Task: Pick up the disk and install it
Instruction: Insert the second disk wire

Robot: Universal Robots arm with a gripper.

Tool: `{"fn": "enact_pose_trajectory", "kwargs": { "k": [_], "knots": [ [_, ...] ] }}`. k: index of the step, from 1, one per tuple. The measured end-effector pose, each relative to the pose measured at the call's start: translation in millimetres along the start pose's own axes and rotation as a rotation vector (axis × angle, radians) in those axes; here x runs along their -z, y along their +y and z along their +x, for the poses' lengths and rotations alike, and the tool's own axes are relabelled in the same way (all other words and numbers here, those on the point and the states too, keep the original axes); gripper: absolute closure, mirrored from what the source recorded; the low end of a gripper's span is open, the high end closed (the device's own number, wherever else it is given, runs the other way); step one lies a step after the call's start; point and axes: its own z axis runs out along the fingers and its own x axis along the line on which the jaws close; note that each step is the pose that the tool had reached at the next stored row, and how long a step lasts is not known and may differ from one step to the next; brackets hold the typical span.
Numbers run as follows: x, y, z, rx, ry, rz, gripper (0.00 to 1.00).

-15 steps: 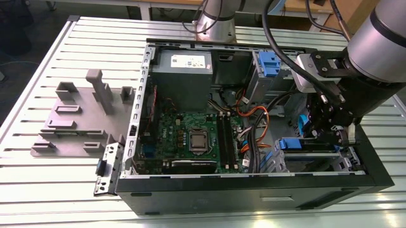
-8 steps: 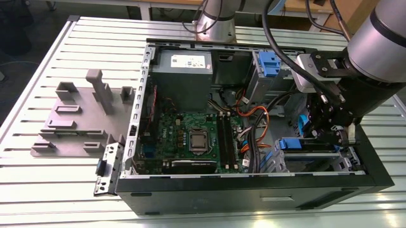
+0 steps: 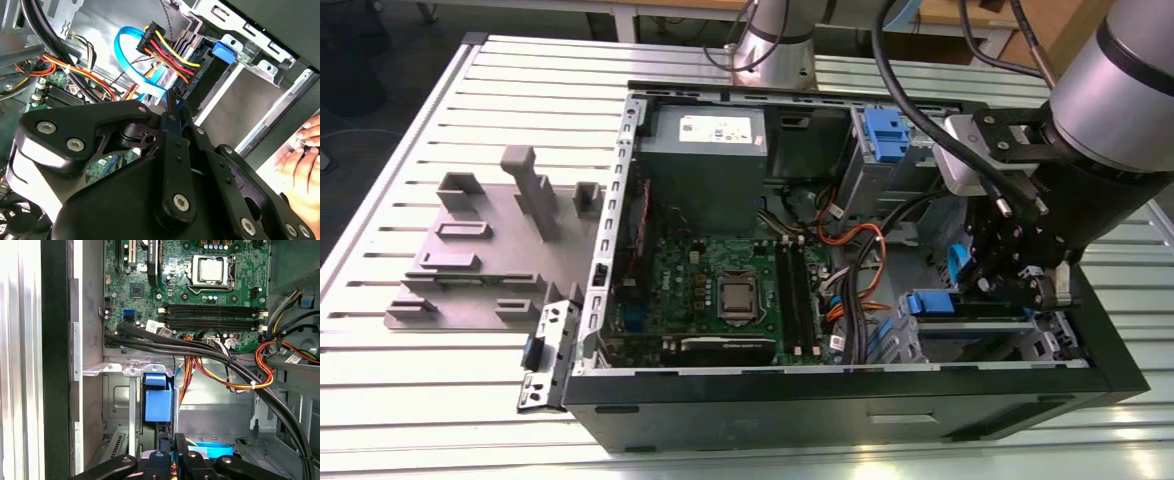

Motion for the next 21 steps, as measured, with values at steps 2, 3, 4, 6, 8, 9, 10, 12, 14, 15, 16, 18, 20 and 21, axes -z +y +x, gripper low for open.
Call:
{"fn": "enact_pose_trajectory", "kwargs": {
  "k": [2, 3, 4, 6, 8, 9, 10, 12, 14, 15, 16, 18, 20, 21],
  "knots": [
    [0.0, 0.0, 0.0, 0.000, 0.0000, 0.0000, 0.84],
    [0.0, 0.0, 0.0, 0.000, 0.0000, 0.0000, 0.84],
    [0.0, -0.1, 0.0, 0.000, 0.0000, 0.0000, 0.84],
    [-0.1, -1.0, -0.1, 0.000, 0.0000, -0.0003, 0.84],
    [-0.1, -2.0, -0.1, 0.000, 0.0000, -0.0008, 0.84],
    [-0.1, -2.0, 0.0, 0.000, 0.0000, -0.0009, 0.84],
    [-0.1, -2.1, 0.0, 0.000, 0.0001, -0.0009, 0.84],
    [0.0, -2.2, 0.0, 0.000, 0.0001, -0.0012, 0.84],
    [0.5, -2.2, 0.0, 0.000, 0.0037, -0.0022, 0.84],
    [0.6, -2.2, 0.0, 0.000, 0.0044, -0.0025, 0.84],
    [0.8, -2.2, 0.0, 0.000, 0.0047, -0.0026, 0.84],
    [1.2, -2.2, -0.1, 0.000, 0.0065, -0.0030, 0.84],
    [1.6, -2.3, -0.1, 0.001, 0.0132, -0.0035, 0.84],
    [1.6, -2.3, -0.1, 0.001, 0.0183, -0.0038, 0.84]
  ]
}}
